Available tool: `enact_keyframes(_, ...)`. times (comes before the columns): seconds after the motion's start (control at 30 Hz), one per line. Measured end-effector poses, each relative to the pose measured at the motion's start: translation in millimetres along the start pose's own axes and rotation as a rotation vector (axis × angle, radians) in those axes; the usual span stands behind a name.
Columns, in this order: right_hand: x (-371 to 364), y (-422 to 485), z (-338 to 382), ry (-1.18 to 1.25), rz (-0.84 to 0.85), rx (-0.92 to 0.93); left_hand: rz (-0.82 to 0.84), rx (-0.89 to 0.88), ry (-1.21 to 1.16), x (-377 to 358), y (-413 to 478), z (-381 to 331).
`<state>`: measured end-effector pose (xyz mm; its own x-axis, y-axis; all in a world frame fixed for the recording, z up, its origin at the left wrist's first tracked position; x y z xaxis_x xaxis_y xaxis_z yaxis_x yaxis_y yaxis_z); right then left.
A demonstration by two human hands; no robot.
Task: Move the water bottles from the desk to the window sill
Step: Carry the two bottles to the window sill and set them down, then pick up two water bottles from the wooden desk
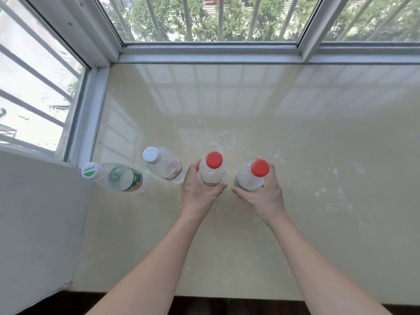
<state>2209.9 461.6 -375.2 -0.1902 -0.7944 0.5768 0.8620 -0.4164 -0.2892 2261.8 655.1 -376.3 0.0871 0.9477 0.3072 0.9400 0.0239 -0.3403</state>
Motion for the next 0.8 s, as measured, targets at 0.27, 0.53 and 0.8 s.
enact_keyframes(0.27,29,-27,1,-0.465,0.144,0.054,0.042,0.028,0.550,28,-49,1)
enact_keyframes(0.53,123,-55,88,-0.917,0.125,0.222,0.027,-0.331,0.958,70,-116,-95)
enact_keyframes(0.8,204,-88,215,-0.952,-0.124,0.441,-0.159,-0.635,0.893,105,-151,-245)
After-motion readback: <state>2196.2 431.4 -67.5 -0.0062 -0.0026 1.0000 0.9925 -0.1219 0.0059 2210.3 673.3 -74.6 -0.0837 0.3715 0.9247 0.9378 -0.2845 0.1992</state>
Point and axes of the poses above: each hand's wrist, its own y-axis towards the middle knuckle, its own x-axis out of the back of the hand, z = x × y, the point moved 6 cm from there along y, towards the middle knuckle, and after that the axes turned 9 degrees about -y, right-handed, at the moved point
